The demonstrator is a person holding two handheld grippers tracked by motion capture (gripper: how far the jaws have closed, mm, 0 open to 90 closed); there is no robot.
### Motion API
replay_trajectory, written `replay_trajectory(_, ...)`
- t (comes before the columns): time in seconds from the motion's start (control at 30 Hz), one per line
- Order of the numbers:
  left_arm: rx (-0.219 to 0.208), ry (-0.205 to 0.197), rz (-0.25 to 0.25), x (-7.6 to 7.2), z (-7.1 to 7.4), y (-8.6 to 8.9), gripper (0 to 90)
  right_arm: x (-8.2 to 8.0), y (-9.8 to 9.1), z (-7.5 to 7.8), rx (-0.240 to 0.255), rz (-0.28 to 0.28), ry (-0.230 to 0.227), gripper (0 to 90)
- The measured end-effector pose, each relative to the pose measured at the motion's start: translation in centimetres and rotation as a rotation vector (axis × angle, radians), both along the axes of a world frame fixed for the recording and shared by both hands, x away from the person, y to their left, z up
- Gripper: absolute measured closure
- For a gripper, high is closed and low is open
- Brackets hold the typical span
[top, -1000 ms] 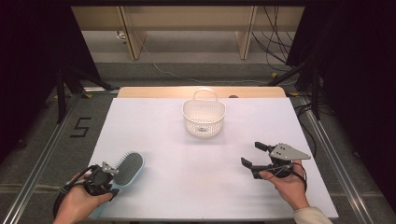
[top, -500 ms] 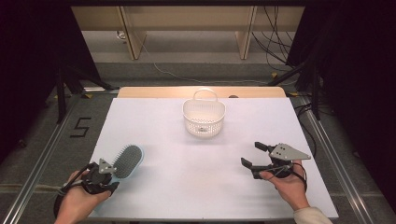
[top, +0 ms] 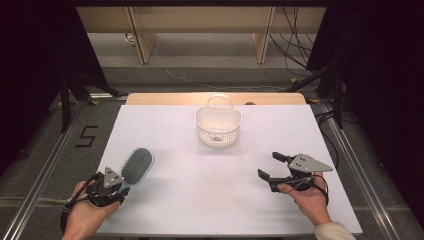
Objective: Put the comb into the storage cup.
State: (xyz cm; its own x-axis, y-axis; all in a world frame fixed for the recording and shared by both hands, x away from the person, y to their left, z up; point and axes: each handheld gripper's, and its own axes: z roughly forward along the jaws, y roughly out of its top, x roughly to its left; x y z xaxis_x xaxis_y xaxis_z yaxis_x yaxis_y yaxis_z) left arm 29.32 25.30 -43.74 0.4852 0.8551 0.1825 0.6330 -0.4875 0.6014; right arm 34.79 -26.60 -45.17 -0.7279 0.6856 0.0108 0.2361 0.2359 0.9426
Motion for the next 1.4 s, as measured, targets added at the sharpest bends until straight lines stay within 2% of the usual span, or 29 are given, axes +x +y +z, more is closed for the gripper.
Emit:
replay_trajectory(0.57, -0.074, -0.141, -0.007, 0.2, 0.7, -0.5, 70.1, -0.1, -0.1, 0.0, 0.004, -0.001, -0.004, 17.7)
replay_trajectory(0.83, -0.118, -0.180, -0.006, 0.7, 0.9, -0.9, 70.1, -0.3, -0.3, 0.0, 0.007, -0.012, -0.004, 17.3)
replay_trajectory(0.93, -0.129, -0.179, -0.016, 0.9, 0.9, -1.2, 70.1, -0.4, -0.4, 0.0, 0.007, -0.013, -0.004, 17.0)
replay_trajectory(1.4, -0.157, -0.222, -0.037, 1.8, 1.3, -2.9, 70.1, -0.5, -0.4, 0.0, 0.013, -0.013, -0.007, 16.8)
